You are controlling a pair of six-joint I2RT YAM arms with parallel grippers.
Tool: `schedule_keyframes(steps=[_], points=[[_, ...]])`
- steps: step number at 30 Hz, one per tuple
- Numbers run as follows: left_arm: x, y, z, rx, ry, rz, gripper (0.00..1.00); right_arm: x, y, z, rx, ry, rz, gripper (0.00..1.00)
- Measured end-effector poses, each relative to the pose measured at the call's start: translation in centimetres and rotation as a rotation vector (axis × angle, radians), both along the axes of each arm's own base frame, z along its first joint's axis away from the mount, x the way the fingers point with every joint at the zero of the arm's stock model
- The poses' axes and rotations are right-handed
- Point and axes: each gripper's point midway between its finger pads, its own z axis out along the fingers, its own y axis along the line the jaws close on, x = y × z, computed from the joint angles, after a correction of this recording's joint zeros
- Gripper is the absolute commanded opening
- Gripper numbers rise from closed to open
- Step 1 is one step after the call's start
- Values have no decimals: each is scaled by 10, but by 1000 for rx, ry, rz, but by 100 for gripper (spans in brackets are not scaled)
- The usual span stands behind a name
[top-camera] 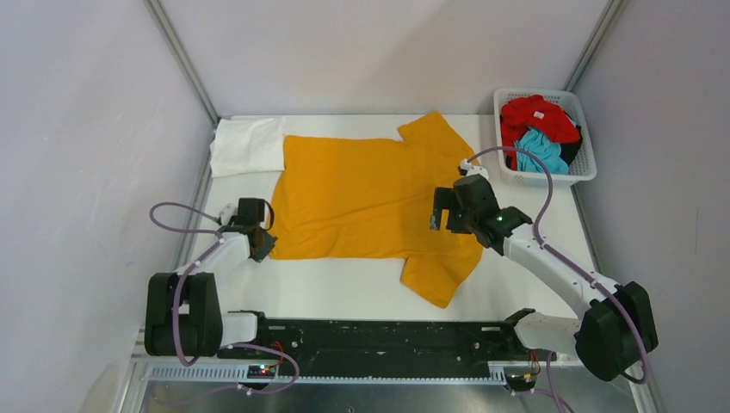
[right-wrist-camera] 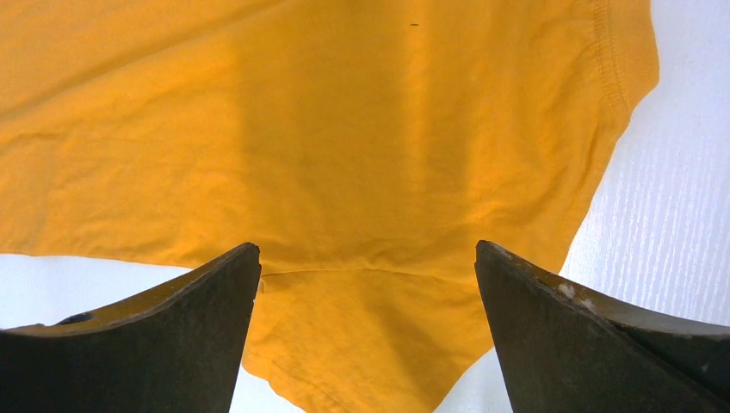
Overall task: Fold and stack the t-shirts
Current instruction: Grab the side of the flattened tshirt closest away from the robot with both arms
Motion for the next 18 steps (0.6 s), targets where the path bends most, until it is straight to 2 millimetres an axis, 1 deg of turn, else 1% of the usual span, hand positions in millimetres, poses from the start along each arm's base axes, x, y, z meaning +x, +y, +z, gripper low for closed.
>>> schedule_keyframes(steps=[5, 8, 10, 13, 15, 17, 18], points=[[2, -2, 0, -9, -3, -13, 0, -3, 3, -1, -5, 8, 12, 99], [2, -3, 1, -13, -6, -15, 0, -17, 13, -6, -23, 36, 63, 97], [1, -4, 1, -20, -9, -18, 0, -35, 26, -13, -47, 74, 135, 94], [-3, -5, 1, -25, -14, -20, 0, -69, 46, -27, -84, 146, 259, 89], [-6, -5, 1, -26, -18, -20, 0, -94, 55, -41, -108, 205, 339, 84], [-7, -6, 1, -28, -21, -21, 0, -120, 58, -58, -135, 280, 407, 75], [-8, -6, 1, -29, -22, -22, 0, -129, 59, -65, -148, 309, 428, 72]])
